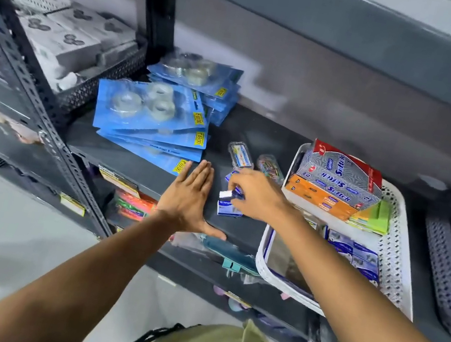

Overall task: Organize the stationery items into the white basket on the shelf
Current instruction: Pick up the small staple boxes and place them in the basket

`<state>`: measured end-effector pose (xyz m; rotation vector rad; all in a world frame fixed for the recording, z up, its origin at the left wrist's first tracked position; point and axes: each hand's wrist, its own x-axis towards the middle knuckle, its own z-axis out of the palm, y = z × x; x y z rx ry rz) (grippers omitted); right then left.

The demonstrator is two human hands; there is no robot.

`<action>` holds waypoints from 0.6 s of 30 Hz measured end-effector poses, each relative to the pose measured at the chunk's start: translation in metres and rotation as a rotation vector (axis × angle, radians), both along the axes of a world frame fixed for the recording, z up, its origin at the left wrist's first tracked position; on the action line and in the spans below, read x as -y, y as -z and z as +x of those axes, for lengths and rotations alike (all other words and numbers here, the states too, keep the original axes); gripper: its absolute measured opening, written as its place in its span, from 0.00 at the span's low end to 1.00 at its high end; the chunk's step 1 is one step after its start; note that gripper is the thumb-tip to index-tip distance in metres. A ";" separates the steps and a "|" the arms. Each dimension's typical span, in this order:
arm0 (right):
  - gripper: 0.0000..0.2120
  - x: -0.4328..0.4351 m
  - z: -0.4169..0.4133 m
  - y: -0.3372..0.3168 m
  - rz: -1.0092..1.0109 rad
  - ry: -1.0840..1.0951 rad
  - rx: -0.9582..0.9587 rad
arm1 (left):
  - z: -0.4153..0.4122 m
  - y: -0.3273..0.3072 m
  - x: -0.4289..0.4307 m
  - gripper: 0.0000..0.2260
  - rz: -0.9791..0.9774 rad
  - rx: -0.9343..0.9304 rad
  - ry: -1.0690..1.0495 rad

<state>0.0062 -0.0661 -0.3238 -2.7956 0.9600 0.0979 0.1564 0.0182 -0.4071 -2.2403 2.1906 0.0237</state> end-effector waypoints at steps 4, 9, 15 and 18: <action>0.07 -0.010 0.001 0.001 -0.036 -0.047 -0.085 | 0.000 0.001 0.000 0.67 -0.008 0.004 -0.001; 0.16 -0.013 -0.001 0.000 -0.055 -0.079 -0.142 | 0.000 0.001 0.000 0.66 -0.006 0.009 -0.001; 0.16 -0.015 0.000 -0.002 0.014 -0.048 -0.115 | 0.001 0.001 -0.001 0.66 -0.020 0.007 0.001; 0.16 -0.018 0.001 0.000 0.046 -0.011 -0.104 | 0.001 0.001 -0.001 0.66 -0.023 0.004 0.001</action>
